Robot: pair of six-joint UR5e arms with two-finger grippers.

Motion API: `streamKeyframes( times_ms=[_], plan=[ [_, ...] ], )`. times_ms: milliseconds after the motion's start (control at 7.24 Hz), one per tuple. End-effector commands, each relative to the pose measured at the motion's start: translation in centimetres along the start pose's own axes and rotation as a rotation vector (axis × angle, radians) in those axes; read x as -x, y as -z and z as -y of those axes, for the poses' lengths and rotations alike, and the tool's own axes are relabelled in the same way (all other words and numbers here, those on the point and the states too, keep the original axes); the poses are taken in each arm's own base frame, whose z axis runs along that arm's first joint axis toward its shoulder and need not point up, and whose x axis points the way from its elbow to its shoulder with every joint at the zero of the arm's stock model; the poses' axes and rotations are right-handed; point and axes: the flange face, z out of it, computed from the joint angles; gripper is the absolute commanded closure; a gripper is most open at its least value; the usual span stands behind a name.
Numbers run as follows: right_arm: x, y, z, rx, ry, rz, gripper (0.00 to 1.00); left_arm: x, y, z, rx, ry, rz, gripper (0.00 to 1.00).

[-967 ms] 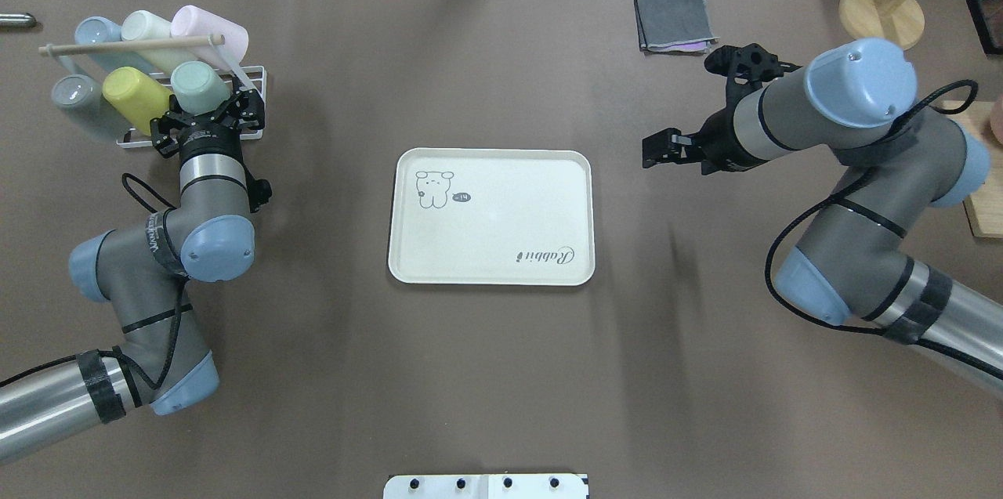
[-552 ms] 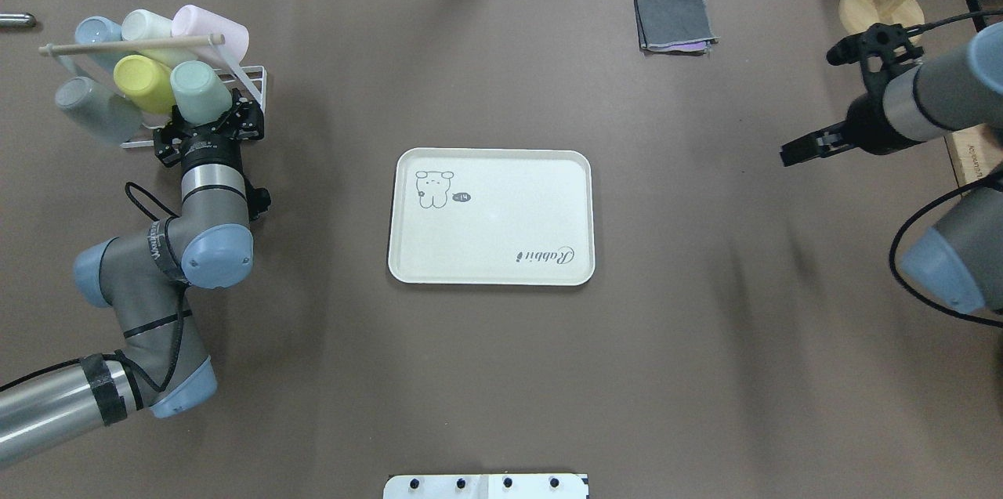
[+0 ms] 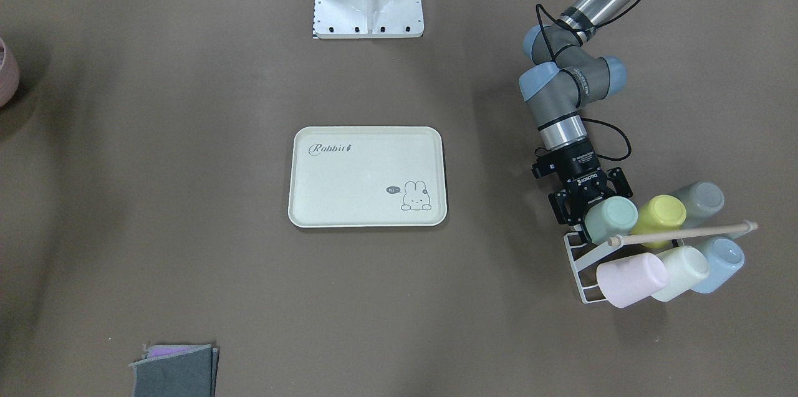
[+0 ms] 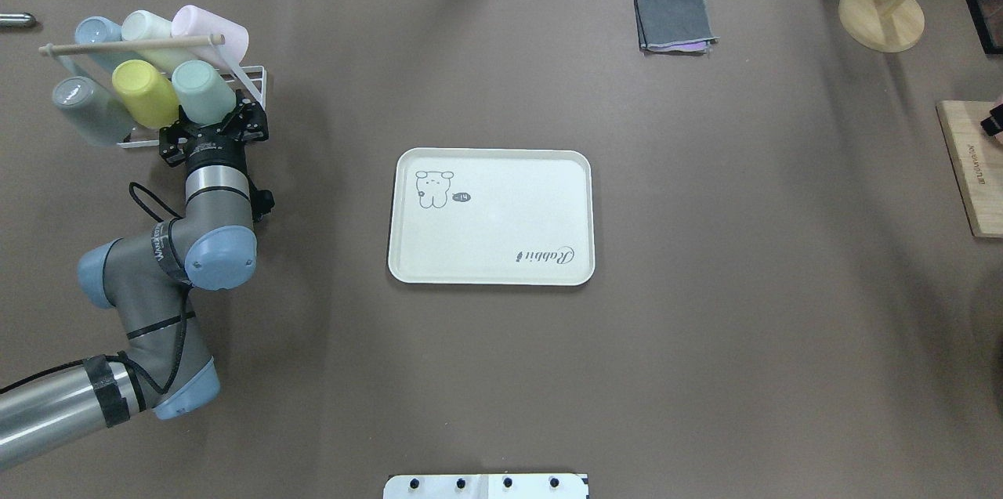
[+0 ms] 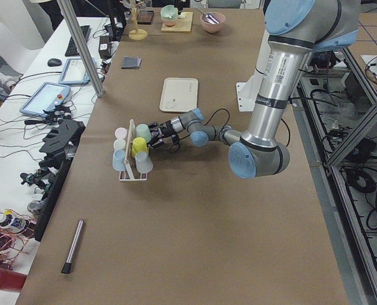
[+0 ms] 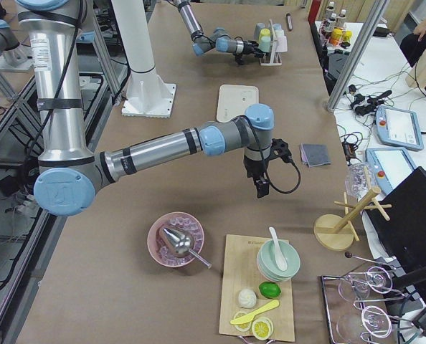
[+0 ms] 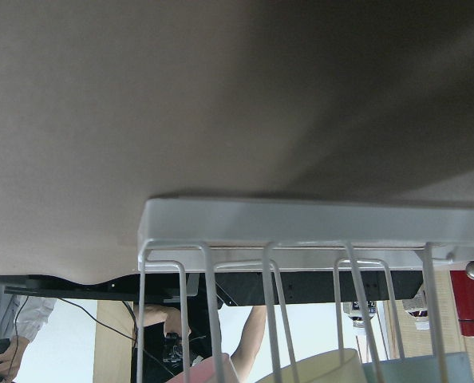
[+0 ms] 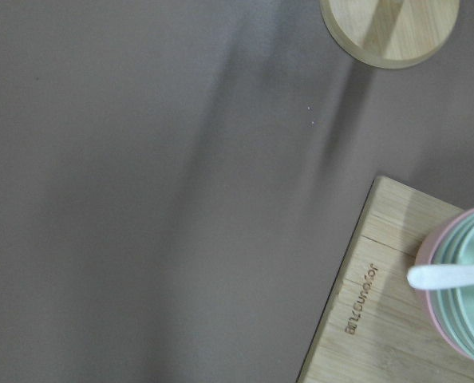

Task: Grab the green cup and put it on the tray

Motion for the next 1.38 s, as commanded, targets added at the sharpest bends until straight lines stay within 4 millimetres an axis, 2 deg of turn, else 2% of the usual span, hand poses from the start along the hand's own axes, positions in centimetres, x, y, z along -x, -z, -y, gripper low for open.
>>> streamKeyframes(
  times_ms=[0,138,276,552,967,1243],
  plan=[
    [-7.8,1.6,-5.4,0.035,-0.189,0.034,0.0,0.3,0.3,-0.7,0.002,0.002,0.008,0.16],
    [-12.4,1.9,-8.0,0.018,-0.239,0.075,0.0,0.3,0.5,-1.1,0.002,0.008,0.011,0.16],
    [-15.6,0.9,-10.6,0.018,-0.25,0.12,0.0,0.5,0.7,-1.4,0.003,0.006,0.016,0.16],
    [-16.1,0.6,-11.6,0.025,-0.267,0.123,0.0,0.7,0.9,-1.9,0.004,0.006,0.022,0.16],
    [-15.7,1.1,-10.6,0.014,-0.276,0.117,0.0,0.6,1.3,-2.7,0.006,0.016,0.03,0.16],
    [-14.1,0.1,-9.4,0.039,-0.298,0.118,0.0,1.2,2.0,-3.6,0.006,0.013,0.045,0.16]
  ],
)
